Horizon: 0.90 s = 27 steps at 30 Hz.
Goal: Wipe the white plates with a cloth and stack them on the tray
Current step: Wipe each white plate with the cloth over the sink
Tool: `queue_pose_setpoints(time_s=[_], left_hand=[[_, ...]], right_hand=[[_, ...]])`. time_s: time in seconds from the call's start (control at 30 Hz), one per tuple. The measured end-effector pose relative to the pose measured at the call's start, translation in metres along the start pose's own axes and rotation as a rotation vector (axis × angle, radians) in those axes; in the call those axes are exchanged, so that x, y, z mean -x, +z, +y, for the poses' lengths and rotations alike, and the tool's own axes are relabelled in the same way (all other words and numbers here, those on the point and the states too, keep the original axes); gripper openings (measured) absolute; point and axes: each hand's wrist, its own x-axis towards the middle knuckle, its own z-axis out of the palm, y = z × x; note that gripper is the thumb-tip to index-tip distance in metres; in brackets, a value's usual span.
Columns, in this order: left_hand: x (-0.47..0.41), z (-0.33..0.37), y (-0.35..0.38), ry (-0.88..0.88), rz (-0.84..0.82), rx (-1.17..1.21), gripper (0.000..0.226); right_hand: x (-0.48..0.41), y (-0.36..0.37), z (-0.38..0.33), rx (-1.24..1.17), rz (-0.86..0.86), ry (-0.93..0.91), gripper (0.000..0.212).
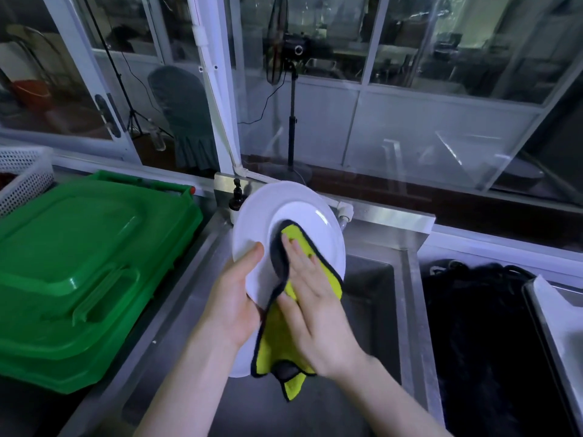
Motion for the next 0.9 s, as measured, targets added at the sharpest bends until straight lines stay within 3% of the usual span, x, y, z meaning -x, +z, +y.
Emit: queue_pose_setpoints(time_s=[0.07,0.23,0.33,0.47,0.67,0.77,0.9], left_hand=[[0.002,-0.001,0.003,-0.013,-0.005,0.009,0.039],[0.002,0.009,-0.004,0.064,-0.02,0.025,0.045],[0.001,0.015,-0.004,0.097,-0.02,0.024,0.062],[-0.001,0.003,0.002,0.033,-0.041,0.012,0.041],[-0.001,0.01,-0.006,0.092,-0.06,0.052,0.052],[-0.002,0.011,-0.009,0.083,-0.016,0.059,0.062],[0.001,-0.004,-0.003,0.016,-0.015,0.01,0.043]], right_hand=[[-0.011,-0.002,-0.004,-0.003,-0.019,-0.013,0.053],[-0.029,-0.024,0.013,-0.033,0.112,0.183,0.053],[-0.005,-0.011,0.004,0.017,0.074,0.082,0.052],[-0.018,-0.002,-0.008,0.046,-0.009,-0.065,0.05],[-0.03,-0.022,0.011,-0.035,0.083,0.19,0.053],[0.002,-0.004,0.001,0.029,0.031,0.036,0.054],[-0.01,0.003,-0.007,0.009,-0.015,-0.008,0.053]])
